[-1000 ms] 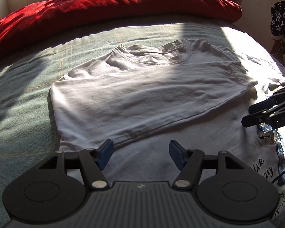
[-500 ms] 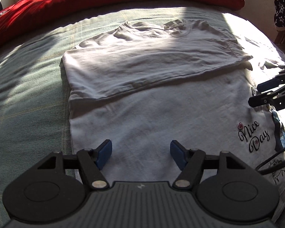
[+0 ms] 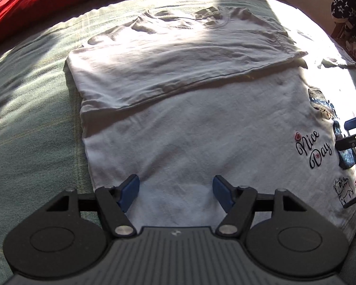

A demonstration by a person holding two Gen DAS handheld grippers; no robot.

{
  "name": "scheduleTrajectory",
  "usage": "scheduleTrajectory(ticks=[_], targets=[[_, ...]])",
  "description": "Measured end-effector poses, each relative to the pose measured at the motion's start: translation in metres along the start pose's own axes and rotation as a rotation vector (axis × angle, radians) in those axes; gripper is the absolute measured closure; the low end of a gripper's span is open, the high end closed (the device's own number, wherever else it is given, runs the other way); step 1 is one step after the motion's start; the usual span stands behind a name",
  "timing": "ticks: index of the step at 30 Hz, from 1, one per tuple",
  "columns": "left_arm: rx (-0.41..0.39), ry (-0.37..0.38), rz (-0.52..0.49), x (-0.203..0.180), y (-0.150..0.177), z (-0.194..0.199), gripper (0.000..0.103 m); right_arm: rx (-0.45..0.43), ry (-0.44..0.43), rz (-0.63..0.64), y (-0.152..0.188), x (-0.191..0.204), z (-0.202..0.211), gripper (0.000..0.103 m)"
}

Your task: Fold clothes

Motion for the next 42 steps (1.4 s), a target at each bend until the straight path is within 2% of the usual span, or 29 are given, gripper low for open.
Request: scheduleTrajectory(ticks=[4,6,9,12,15,17,20,21,25,29,31,34,36,39,42], targets=[[-0.044,0.023,0.016,0.003,-0.009,0.009,0.034,-0.075,-0.018,-0.071,-0.014,-0.007,0.016,0.034],[-0.077,0.004,0.032,0.007,-0.02,0.013,0.034,-0.147,-0.006,-0.055,-0.036,-0.016,0.023,0.034],[-0.122,-0.042,0.077,0.012,-0.037,0.017,0.034,-0.287,-0.028,-0.072,-0.09,-0.048,0.026,0.034],[-0.159,-0.077,0.158,0.017,-0.052,0.018,0.034,-0.412,-0.104,-0.08,-0.143,-0.077,0.022,0.034],[-0.174,-0.107,0.259,0.023,-0.06,0.013,0.034,-0.439,-0.184,-0.063,-0.193,-0.104,0.001,0.034],[-0.178,-0.109,0.323,0.023,-0.062,0.011,0.034,-0.415,-0.198,-0.065,-0.207,-0.118,-0.018,0.034],[-0.18,-0.101,0.393,0.02,-0.063,0.008,0.034,-0.38,-0.181,-0.081,-0.213,-0.142,-0.046,0.035],[-0.18,-0.103,0.394,0.018,-0.063,0.007,0.034,-0.38,-0.176,-0.089,-0.213,-0.15,-0.053,0.039],[-0.184,-0.114,0.393,0.011,-0.065,0.004,0.034,-0.407,-0.148,-0.128,-0.219,-0.173,-0.053,0.039],[-0.184,-0.108,0.398,0.012,-0.069,0.004,0.034,-0.431,-0.204,-0.115,-0.219,-0.161,-0.03,0.038],[-0.178,-0.108,0.403,0.013,-0.07,0.003,0.034,-0.41,-0.227,-0.092,-0.217,-0.15,-0.03,0.035],[-0.181,-0.124,0.401,0.018,-0.07,0.002,0.034,-0.364,-0.173,-0.071,-0.22,-0.15,-0.055,0.035],[-0.183,-0.126,0.406,0.02,-0.069,0.002,0.034,-0.385,-0.136,-0.113,-0.226,-0.162,-0.061,0.036],[-0.185,-0.127,0.415,0.024,-0.067,0.002,0.034,-0.418,-0.12,-0.164,-0.233,-0.165,-0.044,0.036],[-0.187,-0.129,0.424,0.028,-0.066,0.002,0.034,-0.446,-0.163,-0.118,-0.233,-0.142,-0.024,0.034]])
Point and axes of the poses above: each gripper's, at about its wrist camera, not at the fingertips, and z roughly against the way its jaws point, x to its left, y to its underside, the point moved 7 cm from there along -z, roughly the way its jaws point, and after that the axes turned 13 degrees about z, right-handed, at the moved point
